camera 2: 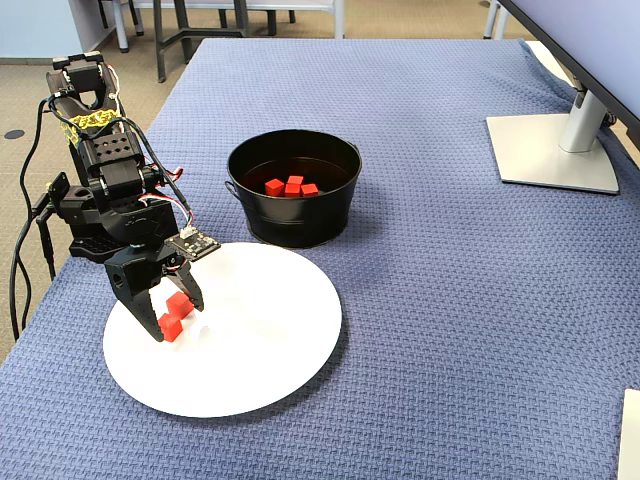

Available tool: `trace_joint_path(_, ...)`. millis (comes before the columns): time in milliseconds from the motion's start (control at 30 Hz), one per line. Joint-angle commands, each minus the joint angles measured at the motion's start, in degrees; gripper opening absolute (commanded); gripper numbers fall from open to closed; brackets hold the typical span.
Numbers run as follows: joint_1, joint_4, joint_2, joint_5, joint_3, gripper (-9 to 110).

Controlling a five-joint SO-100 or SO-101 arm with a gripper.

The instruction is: Pick up the red cubes from the white plate and place them in the black recipient

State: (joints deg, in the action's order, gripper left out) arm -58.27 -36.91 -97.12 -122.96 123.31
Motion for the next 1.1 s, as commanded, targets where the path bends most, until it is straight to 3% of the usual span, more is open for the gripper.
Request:
trace_joint_path(0, -0.79, 1.05, -1.41, -1.23, 0.53, 28)
trace_joint_path(767, -2.46, -1.58, -4.39, -2.99, 2.90, 20)
trace_joint_path(933, -2.55, -1.41, -4.39, -2.72, 2.99, 4)
trace_joint_path(1067, -2.55, 0.53, -4.39, -2.46, 3.96, 0)
